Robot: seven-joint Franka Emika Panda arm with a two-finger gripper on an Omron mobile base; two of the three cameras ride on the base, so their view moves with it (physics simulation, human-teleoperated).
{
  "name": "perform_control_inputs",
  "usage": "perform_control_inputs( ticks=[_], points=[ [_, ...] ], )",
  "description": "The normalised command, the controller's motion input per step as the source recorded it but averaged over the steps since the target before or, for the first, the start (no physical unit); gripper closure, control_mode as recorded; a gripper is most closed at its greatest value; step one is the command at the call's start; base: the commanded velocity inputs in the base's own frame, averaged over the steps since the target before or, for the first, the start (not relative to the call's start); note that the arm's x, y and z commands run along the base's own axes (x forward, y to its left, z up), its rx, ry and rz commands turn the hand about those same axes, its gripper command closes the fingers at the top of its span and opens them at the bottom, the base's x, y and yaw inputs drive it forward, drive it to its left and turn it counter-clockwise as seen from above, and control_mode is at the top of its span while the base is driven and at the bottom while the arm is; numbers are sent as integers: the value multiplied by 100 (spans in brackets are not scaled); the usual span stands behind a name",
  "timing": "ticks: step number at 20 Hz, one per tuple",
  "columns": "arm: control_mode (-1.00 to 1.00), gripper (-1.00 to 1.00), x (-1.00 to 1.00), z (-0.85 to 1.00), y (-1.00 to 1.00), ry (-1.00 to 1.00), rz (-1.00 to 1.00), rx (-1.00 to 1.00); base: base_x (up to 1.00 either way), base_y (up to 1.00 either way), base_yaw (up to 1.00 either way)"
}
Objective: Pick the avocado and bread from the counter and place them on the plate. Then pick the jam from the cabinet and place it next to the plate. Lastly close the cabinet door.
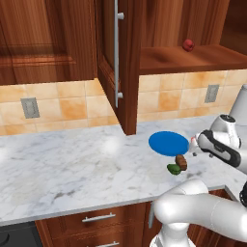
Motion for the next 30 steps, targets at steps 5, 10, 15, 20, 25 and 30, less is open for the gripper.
perform_control_inputs(
  ticks=[5,10,15,20,25,30],
  points=[
    [-100,-100,0,9,40,0,23,-14,0,0,0],
    [-100,-100,0,3,28,0,23,-3,0,0,0],
    [-100,-100,0,11,20,1,17,0,0,0,0],
    [-100,-100,0,37,13,5,6,0,0,0,0],
    [-100,-100,0,5,20,9,1,3,0,0,0],
    [-100,-100,0,0,26,10,0,12,0,0,0]
  ],
)
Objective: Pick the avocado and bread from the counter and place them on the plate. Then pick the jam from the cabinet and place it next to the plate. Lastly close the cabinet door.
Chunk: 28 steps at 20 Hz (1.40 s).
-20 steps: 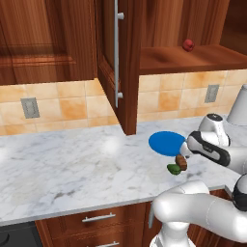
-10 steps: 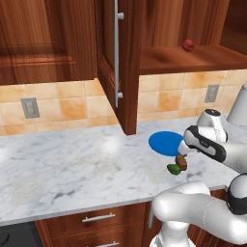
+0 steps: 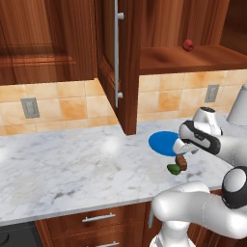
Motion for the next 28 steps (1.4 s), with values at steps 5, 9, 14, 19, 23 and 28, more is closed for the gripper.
perform_control_inputs(
  ticks=[5,9,14,19,23,28],
  points=[
    [-100,-100,0,-13,23,5,0,6,0,0,0],
    [-100,-100,0,-21,13,0,0,-1,0,0,0],
    [-100,-100,0,-16,1,0,2,-9,0,0,0],
    [-100,-100,0,-13,0,0,2,-4,0,0,0],
    [-100,-100,0,-16,0,0,1,0,0,0,0],
    [-100,-100,0,-16,0,0,0,0,0,0,0]
  ],
)
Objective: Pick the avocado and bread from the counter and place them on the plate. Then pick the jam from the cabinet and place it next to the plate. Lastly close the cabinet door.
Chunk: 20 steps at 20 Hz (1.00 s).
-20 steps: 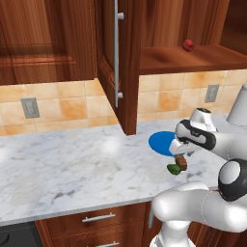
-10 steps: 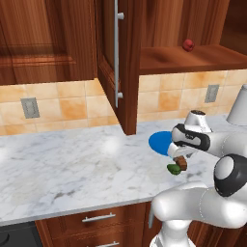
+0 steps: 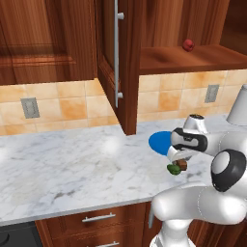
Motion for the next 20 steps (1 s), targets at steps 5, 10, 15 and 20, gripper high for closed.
perform_control_inputs(
  ticks=[5,10,15,20],
  points=[
    [-100,-100,2,-13,0,0,0,0,0,0,0],
    [-100,100,3,-3,2,0,0,0,0,0,0],
    [-100,100,0,3,0,0,0,0,0,0,0],
    [-100,100,0,55,0,-2,0,-3,0,0,0]
  ],
)
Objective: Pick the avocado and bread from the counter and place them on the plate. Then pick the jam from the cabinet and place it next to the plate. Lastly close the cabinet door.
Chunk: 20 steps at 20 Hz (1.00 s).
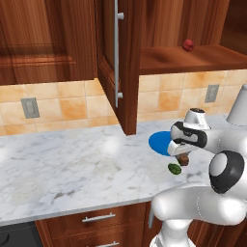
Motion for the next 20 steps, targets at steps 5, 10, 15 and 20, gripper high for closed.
perform_control_inputs(
  ticks=[5,10,15,20],
  points=[
    [-100,100,4,60,0,-1,1,-4,0,0,0],
    [-100,100,43,10,0,0,5,0,0,0,0],
    [-100,100,63,0,0,0,7,0,0,0,0],
    [-100,100,53,0,0,-1,8,0,0,0,0]
  ],
)
